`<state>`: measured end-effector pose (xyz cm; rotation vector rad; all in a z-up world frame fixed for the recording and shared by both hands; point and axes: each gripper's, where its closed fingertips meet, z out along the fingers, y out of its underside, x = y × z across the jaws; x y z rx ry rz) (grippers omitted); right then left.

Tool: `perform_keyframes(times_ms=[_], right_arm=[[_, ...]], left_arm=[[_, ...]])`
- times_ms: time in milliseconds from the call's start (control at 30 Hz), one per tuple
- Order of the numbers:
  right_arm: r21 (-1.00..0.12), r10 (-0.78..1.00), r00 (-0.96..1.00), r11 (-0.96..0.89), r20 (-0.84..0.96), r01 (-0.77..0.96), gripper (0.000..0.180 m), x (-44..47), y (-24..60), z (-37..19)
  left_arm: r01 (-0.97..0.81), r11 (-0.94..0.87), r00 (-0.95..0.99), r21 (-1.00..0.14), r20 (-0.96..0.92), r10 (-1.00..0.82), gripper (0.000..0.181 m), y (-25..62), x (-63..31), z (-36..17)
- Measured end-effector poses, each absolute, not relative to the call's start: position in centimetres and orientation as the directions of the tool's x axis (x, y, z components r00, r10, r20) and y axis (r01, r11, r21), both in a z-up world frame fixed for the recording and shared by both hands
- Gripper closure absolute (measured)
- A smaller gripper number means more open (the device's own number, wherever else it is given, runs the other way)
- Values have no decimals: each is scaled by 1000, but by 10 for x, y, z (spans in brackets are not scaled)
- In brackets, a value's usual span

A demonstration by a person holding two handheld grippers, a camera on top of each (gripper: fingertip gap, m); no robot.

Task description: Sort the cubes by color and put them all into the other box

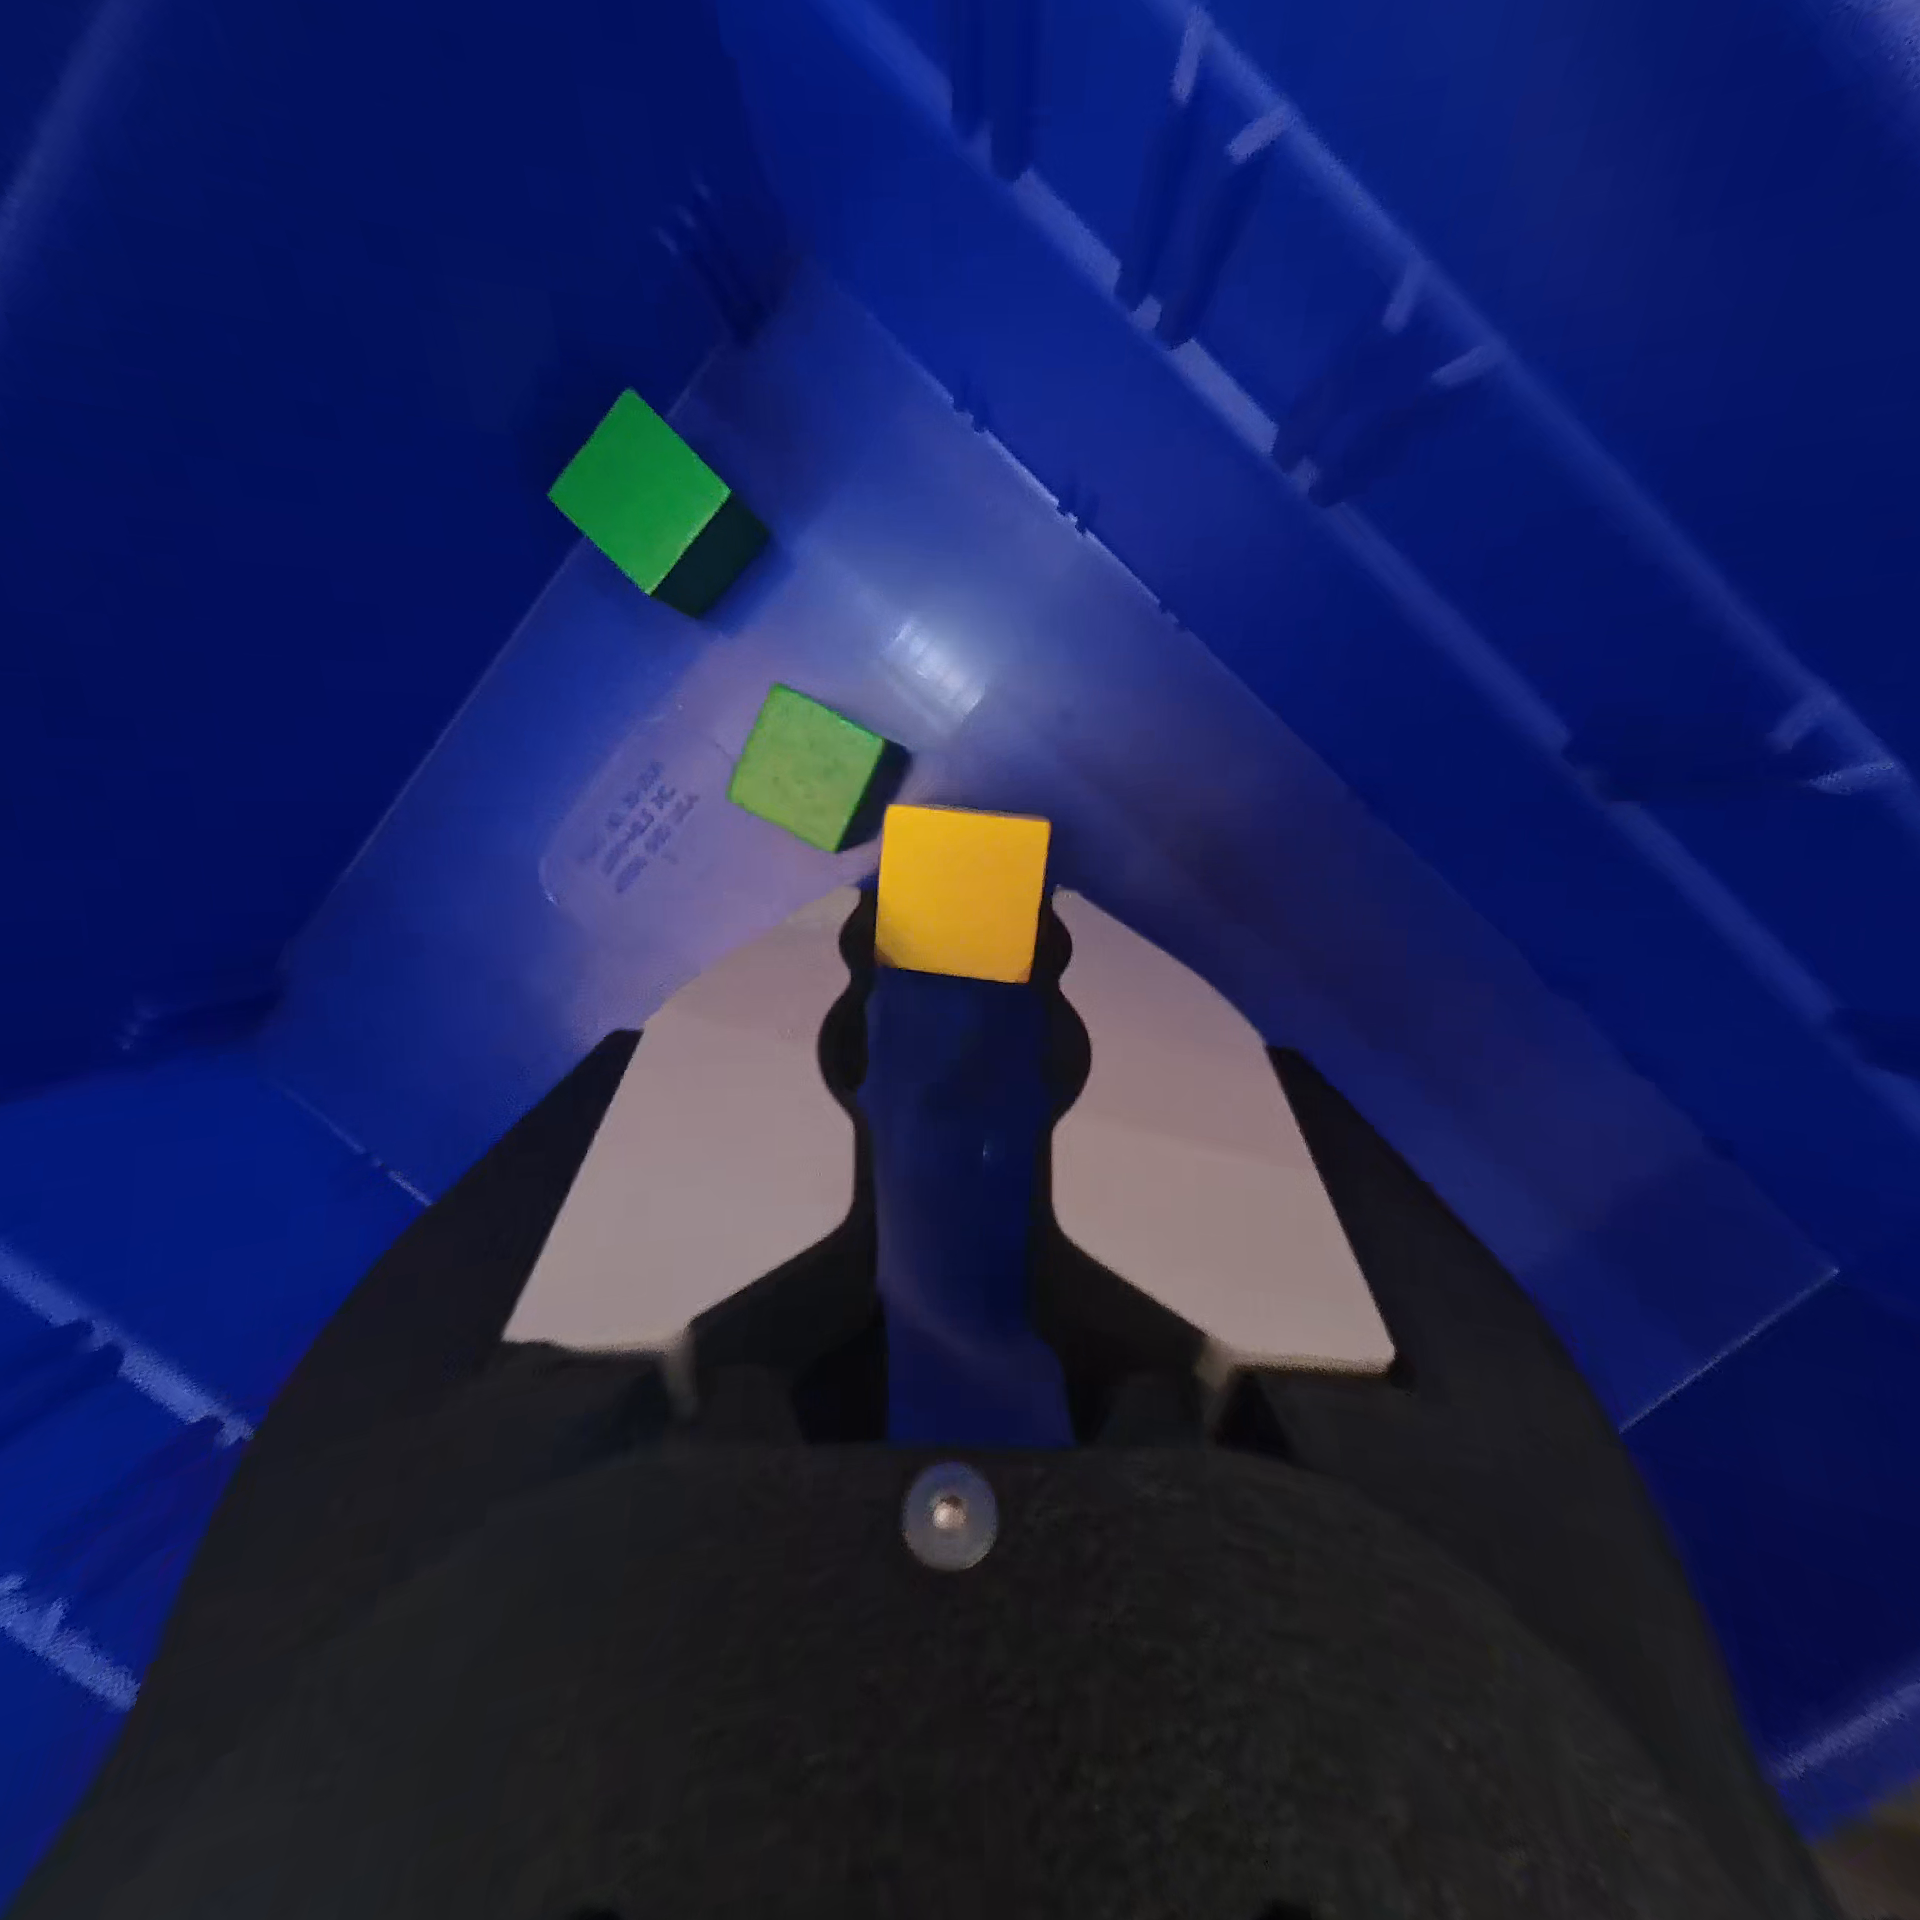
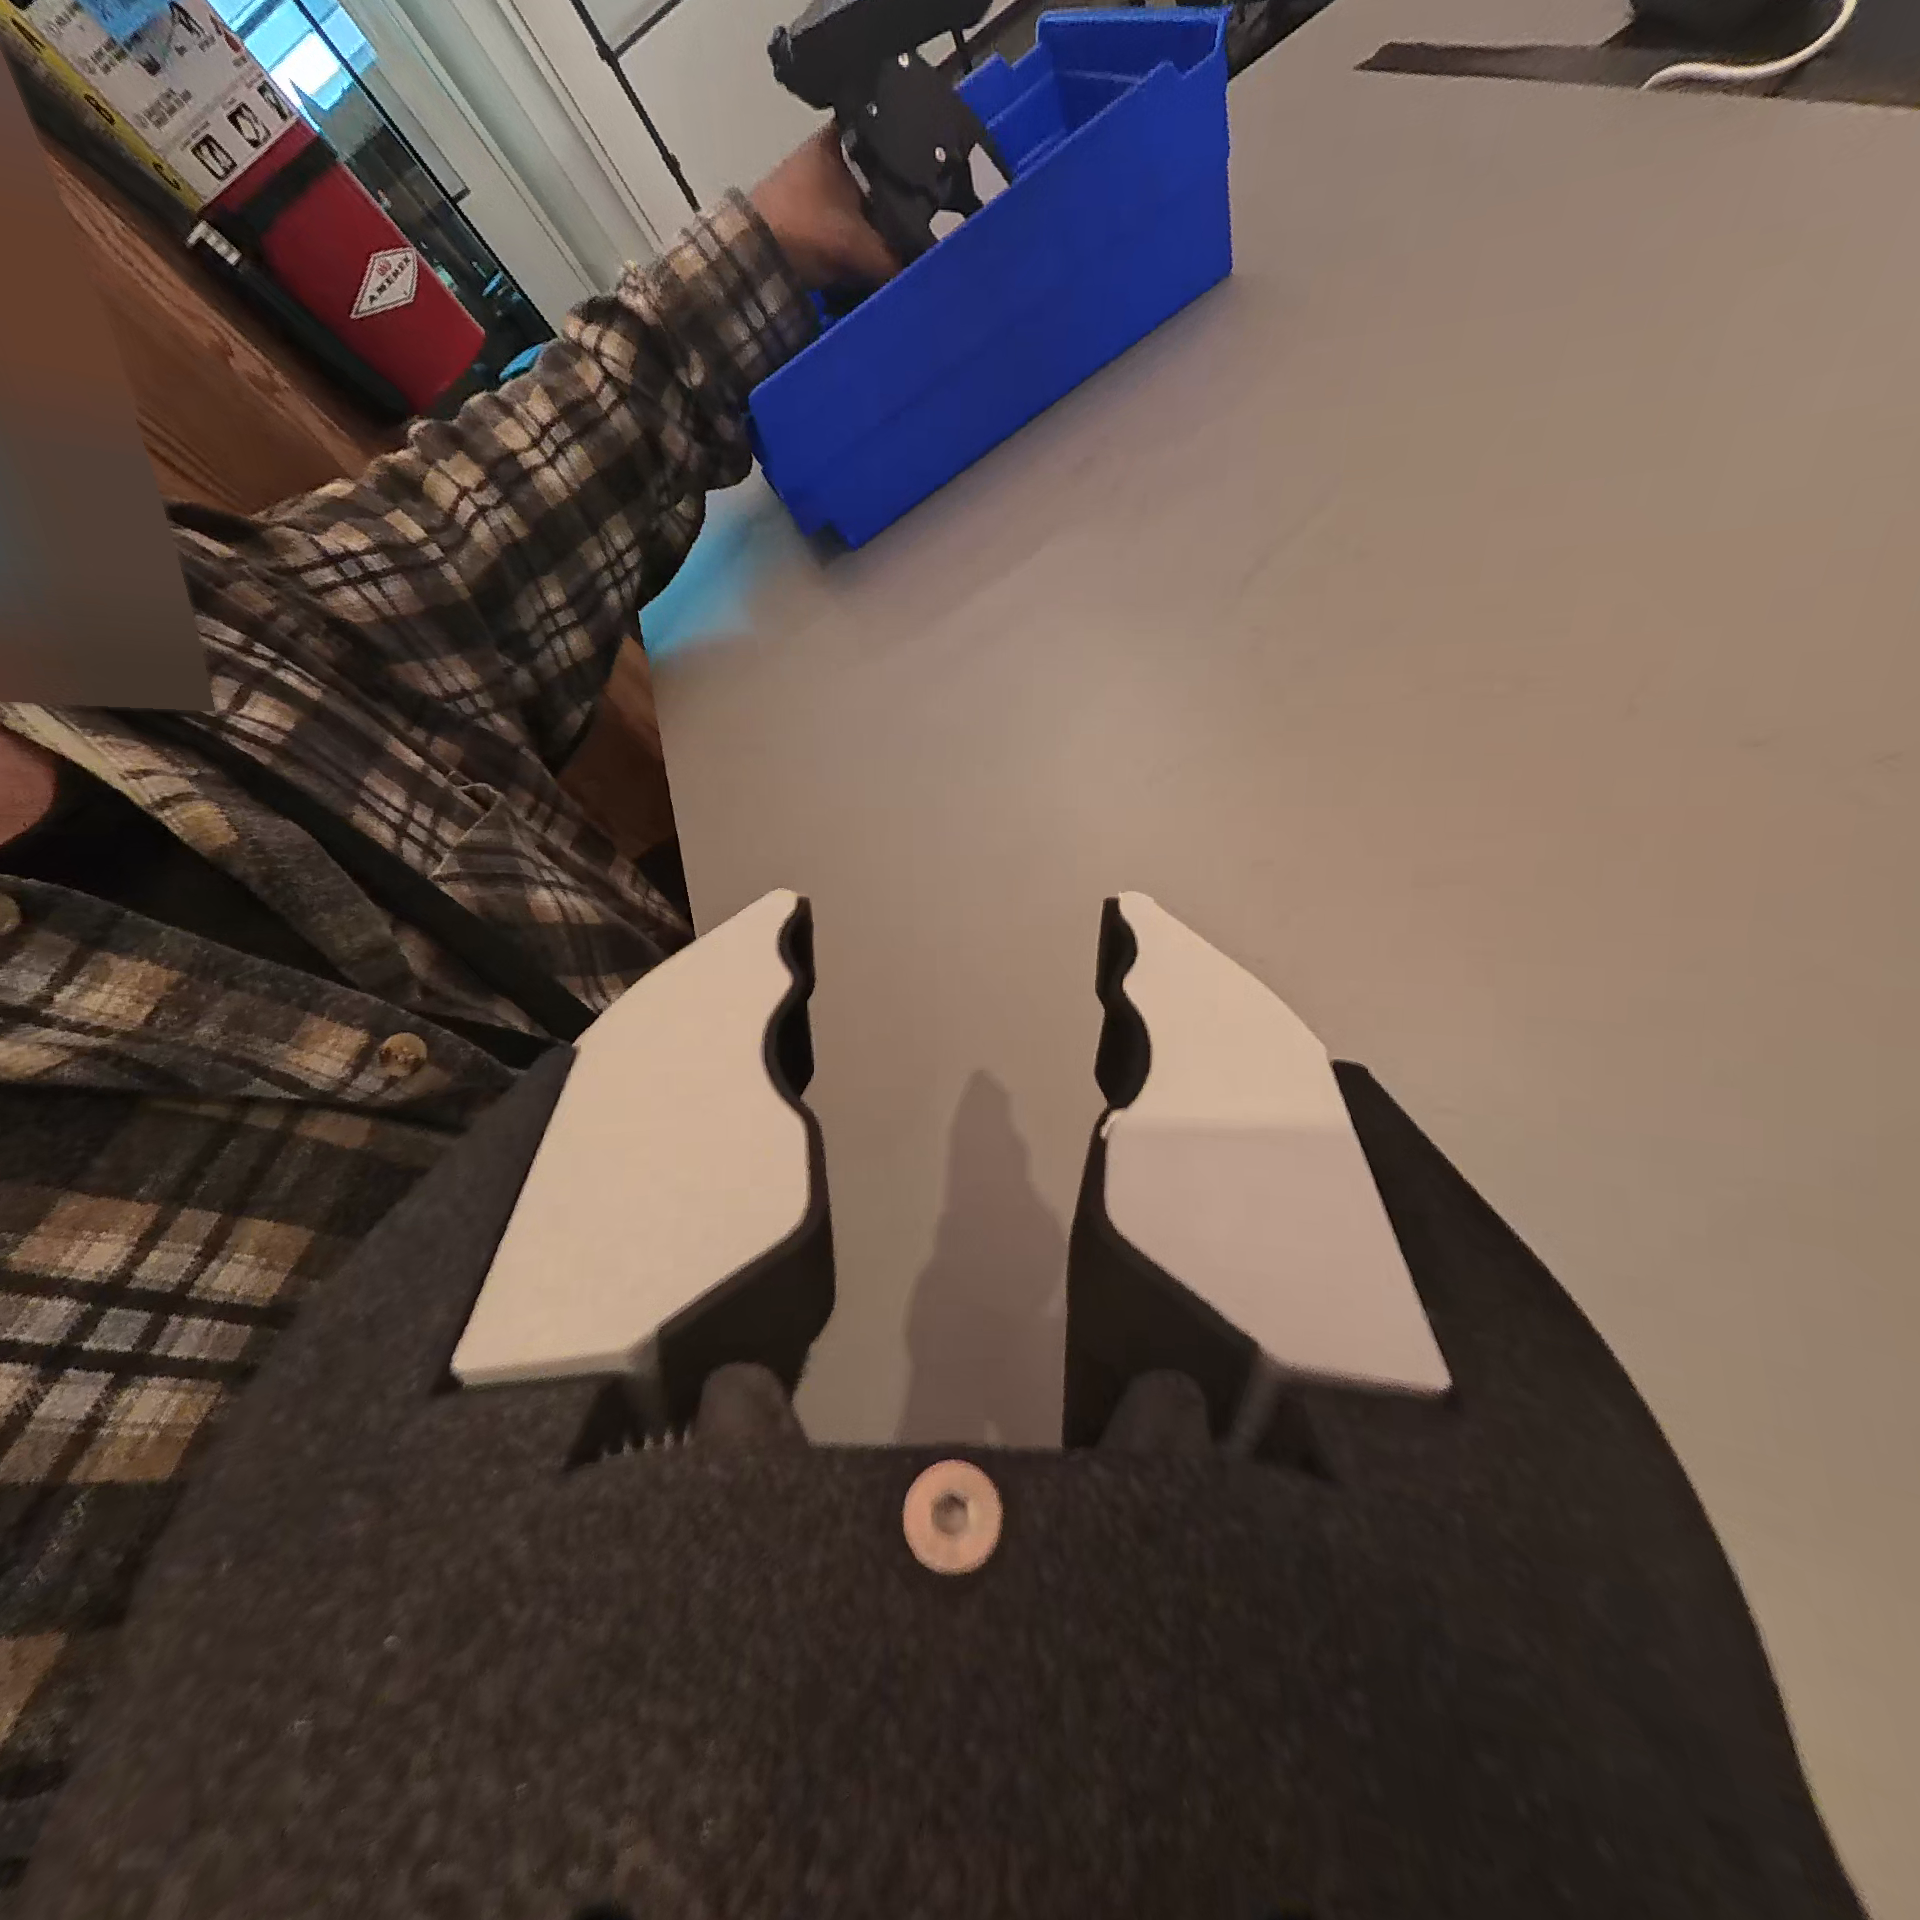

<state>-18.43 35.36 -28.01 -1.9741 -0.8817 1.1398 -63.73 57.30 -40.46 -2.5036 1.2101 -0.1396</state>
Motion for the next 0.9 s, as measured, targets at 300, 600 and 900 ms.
perform_keyframes(times_ms=[300, 600, 900], right_arm=[[-814, 776, 323, -580, -542, 27, 126, -187, 377, -261], [-419, 484, -312, -872, -818, -253, 121, -238, 433, -183], [-302, 315, -356, -949, -880, -91, 124, -269, 427, -183]], left_arm=[[-547, -348, 702, -762, -191, -686, 152, 561, -606, -263], [-60, 275, 338, -959, -279, -899, 152, 447, -348, -152], [52, 286, 148, -957, -276, -950, 153, 427, -257, -182]])
